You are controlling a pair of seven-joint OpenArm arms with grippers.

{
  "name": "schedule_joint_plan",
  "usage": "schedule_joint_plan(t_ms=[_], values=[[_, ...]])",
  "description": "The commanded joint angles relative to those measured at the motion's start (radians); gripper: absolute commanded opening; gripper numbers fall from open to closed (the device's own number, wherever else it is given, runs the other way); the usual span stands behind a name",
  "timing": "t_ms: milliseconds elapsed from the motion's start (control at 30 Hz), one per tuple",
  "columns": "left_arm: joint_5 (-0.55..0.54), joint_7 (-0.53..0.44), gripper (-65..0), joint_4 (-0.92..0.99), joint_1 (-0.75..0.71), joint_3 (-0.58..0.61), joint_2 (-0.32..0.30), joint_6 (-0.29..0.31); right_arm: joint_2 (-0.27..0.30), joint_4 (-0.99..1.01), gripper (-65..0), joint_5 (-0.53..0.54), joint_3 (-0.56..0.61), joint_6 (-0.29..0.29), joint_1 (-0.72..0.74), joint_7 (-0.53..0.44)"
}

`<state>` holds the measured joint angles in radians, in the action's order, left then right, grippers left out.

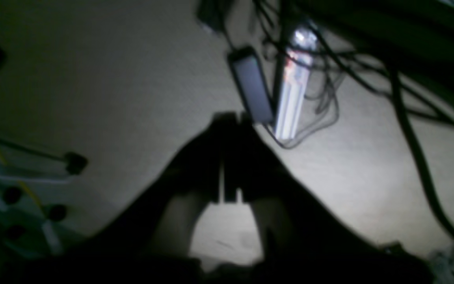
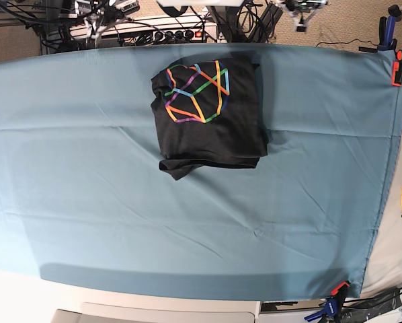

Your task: Fold the T-shirt properly

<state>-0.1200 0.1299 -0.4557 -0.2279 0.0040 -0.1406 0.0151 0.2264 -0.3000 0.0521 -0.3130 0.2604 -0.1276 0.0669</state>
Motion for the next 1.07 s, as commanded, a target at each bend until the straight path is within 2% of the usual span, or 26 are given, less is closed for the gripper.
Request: schedule_joint_plan(t_ms=[0,200,433,600,633,700,767,900,1033], values=[[0.021,-0.014,-65.0,0.024,0.007,0.0,0.013,-0.011,0.003,-0.003,-65.0,-0.001,-0.002,-0.002,0.008,-0.006],[0.084,-0.029,-65.0,0.114,0.068,0.0,0.078,-0.023,-0.05,0.001,-65.0,0.046,-0.002,-0.045,0.017,0.015],[0.083,-0.053,-65.0,0.113,0.086,0.0,0.09,-0.033,-0.062,0.0,-65.0,0.045,-0.002,-0.046,0.037,0.031],[0.083,-0.052,-65.0,0.113,0.087,0.0,0.09,-0.183,-0.073,0.0,-65.0,0.076,-0.003,-0.049,0.045,0.039],[0.083,-0.051,-65.0,0.113,0.087,0.0,0.09,-0.197,-0.077,0.0,-65.0,0.083,-0.003,-0.053,0.045,0.04],[0.07,-0.042,-65.0,0.113,0.087,0.0,0.091,-0.197,-0.086,0.0,-65.0,0.082,-0.003,-0.085,0.044,0.051],[0.024,-0.029,-65.0,0.113,0.087,0.0,0.091,-0.172,-0.095,0.0,-65.0,0.082,-0.003,-0.124,0.045,0.045],[0.011,0.009,-65.0,0.113,0.088,0.0,0.091,-0.08,-0.108,0.0,-65.0,0.082,-0.003,-0.127,0.051,0.028],[0.011,0.027,-65.0,0.114,0.093,0.0,0.091,-0.077,-0.115,0.0,-65.0,0.082,-0.003,-0.127,0.05,0.029]])
